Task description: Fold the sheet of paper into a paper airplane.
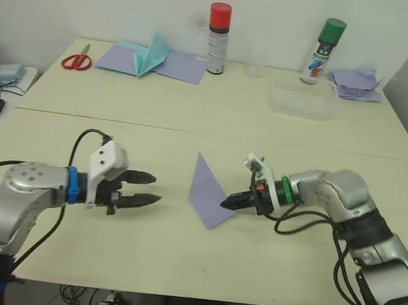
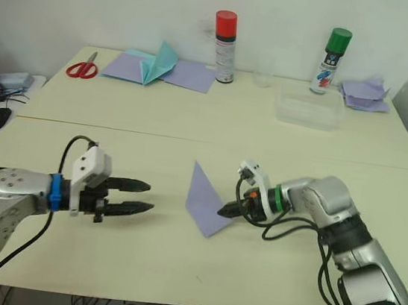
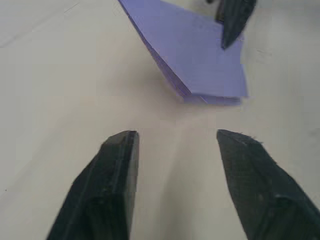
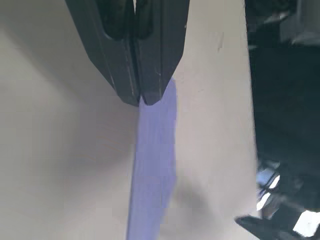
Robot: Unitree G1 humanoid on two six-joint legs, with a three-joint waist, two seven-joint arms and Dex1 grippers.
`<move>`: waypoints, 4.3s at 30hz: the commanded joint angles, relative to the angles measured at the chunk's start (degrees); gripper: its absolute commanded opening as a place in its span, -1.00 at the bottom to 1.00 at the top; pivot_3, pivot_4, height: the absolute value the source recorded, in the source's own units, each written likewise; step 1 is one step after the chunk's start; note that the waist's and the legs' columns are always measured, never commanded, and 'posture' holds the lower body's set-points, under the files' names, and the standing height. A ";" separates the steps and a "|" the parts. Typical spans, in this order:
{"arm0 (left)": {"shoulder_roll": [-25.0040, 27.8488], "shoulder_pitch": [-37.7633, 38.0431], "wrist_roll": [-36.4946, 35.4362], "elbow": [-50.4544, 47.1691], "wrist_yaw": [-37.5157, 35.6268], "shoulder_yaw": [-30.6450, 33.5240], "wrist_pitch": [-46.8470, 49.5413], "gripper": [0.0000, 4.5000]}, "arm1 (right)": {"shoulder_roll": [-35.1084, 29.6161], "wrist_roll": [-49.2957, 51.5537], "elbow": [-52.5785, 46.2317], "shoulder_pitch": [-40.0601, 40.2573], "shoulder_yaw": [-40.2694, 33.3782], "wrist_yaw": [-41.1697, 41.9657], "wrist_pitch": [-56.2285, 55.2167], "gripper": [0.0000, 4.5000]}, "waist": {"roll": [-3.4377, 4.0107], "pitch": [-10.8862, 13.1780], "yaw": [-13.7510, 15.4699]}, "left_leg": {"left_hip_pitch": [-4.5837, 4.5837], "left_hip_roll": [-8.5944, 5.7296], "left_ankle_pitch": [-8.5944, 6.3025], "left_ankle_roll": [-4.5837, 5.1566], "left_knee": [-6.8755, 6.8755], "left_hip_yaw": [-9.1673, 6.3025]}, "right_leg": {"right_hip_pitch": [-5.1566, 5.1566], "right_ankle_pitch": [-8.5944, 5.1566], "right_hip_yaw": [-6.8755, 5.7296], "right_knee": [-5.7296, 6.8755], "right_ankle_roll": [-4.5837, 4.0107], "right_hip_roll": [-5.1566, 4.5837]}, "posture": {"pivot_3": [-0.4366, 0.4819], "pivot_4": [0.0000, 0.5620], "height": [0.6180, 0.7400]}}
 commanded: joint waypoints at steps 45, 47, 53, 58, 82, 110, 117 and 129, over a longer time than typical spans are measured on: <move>-2.13 -13.44 13.12 15.52 -11.83 -14.41 -35.68 1.00 | -2.62 -19.21 -29.72 33.66 -12.56 1.11 -40.25 0.80 | 0.13 0.22 0.86 | -0.18 -0.07 0.02 -0.03 0.25 0.06 | -0.07 0.08 -0.08 0.15 -0.05 0.04 | -0.05 -0.47 1.00; -0.66 -12.18 12.30 13.87 -13.56 -13.85 -35.02 1.00 | 2.15 -21.41 -28.57 34.73 -12.54 -4.56 -43.60 0.80 | 0.11 0.21 0.46 | -0.14 0.00 0.02 -0.03 0.25 0.06 | -0.07 0.08 -0.04 0.19 -0.02 0.16 | -0.05 -0.47 1.00; 0.69 -10.91 12.38 13.61 -13.20 -12.84 -34.48 1.00 | 5.66 -24.89 -24.79 34.23 -10.99 -6.71 -49.11 0.64 | 0.11 0.21 1.27 | -0.04 -0.10 0.04 -0.06 0.33 0.02 | -0.06 0.01 -0.04 0.54 0.05 0.16 | -0.05 -0.47 1.00; 0.99 -7.00 11.73 10.17 -11.44 -11.69 -32.64 1.00 | 5.28 -26.92 -19.41 33.17 -9.57 -3.87 -54.76 -0.08 | 0.11 0.21 1.48 | -0.05 -0.10 0.03 -0.05 0.41 0.06 | -0.05 0.03 -0.01 0.55 0.01 0.14 | -0.05 -0.47 1.00; 0.35 -3.55 10.14 5.01 -6.00 -8.48 -26.69 1.00 | 0.04 -23.56 -23.46 35.17 -10.18 2.98 -50.70 -0.98 | 0.10 0.20 1.55 | 0.12 -0.08 0.03 -0.05 0.54 0.04 | -0.01 0.01 0.00 0.91 -0.10 0.16 | -0.05 -0.47 1.00; -5.42 -11.79 7.31 9.48 -3.37 -9.96 -18.00 -0.45 | -1.86 -15.82 -28.17 32.54 -15.93 5.05 -46.87 0.78 | 0.10 0.20 1.64 | 0.21 -0.06 0.01 -0.02 1.03 -0.11 | 0.35 -0.01 -0.09 0.98 -0.06 0.19 | -0.05 -0.47 1.00; -9.18 -12.81 10.45 12.71 -2.03 -14.71 -17.32 -0.99 | -3.64 -15.94 -30.75 32.90 -16.60 4.65 -46.39 1.00 | 0.10 0.20 1.61 | 0.28 -0.08 0.00 -0.02 1.03 -0.14 | 0.44 -0.03 -0.10 0.96 -0.02 0.19 | -0.05 -0.47 1.00; -13.04 -16.21 21.48 25.27 -3.33 -26.51 -20.18 -0.99 | -3.45 -17.90 -30.31 34.88 -16.34 1.83 -46.21 1.00 | 0.08 0.16 1.87 | 0.31 -0.14 0.01 -0.02 1.05 -0.15 | 0.52 -0.02 -0.11 0.96 -0.03 0.19 | -0.05 -0.47 1.00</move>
